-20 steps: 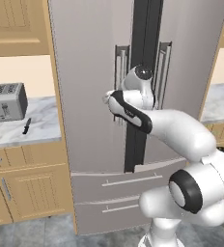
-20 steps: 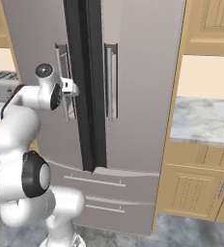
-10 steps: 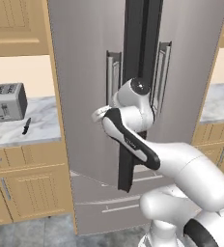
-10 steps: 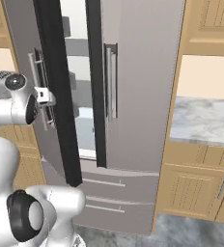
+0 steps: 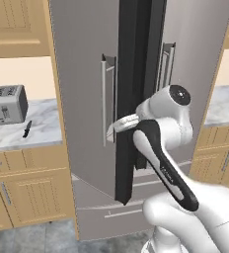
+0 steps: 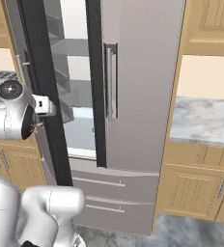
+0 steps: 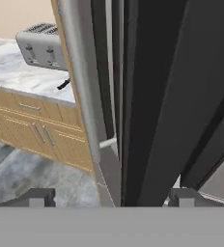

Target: Retrieve the butter from the fridge and place it on a plate on the dining table. Then retrieve the butter knife by the fridge and place it near the plate.

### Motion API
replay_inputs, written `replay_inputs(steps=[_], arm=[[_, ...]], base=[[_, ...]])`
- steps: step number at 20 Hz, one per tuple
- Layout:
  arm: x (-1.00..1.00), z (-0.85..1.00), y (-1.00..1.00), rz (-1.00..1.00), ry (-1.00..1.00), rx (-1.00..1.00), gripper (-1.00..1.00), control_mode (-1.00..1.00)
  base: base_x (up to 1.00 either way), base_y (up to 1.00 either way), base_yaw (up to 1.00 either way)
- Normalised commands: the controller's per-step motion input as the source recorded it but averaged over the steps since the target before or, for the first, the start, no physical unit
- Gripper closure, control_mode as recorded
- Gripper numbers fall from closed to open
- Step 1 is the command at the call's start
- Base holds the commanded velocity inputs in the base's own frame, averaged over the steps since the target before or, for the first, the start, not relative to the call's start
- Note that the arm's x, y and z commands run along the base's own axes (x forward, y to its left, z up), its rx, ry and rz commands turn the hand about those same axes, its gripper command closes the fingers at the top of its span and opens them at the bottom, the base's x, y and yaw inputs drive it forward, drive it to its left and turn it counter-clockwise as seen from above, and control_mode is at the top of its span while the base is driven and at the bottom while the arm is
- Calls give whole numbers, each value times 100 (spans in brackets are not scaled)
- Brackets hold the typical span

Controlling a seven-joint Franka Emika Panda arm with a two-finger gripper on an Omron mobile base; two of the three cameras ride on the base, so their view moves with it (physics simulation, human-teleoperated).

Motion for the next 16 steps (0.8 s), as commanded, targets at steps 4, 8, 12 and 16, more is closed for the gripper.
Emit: replay_inputs(steps=[4,8,12,16], arm=[[-12,46,-100,0,8,34,-100,-100],[56,35,-100,0,22,41,-100,-100],[100,2,-74,0,30,37,-100,-100],[100,0,-10,0,29,32,-100,-100]], base=[[0,0,0],[0,0,0],[0,0,0],[0,0,0]])
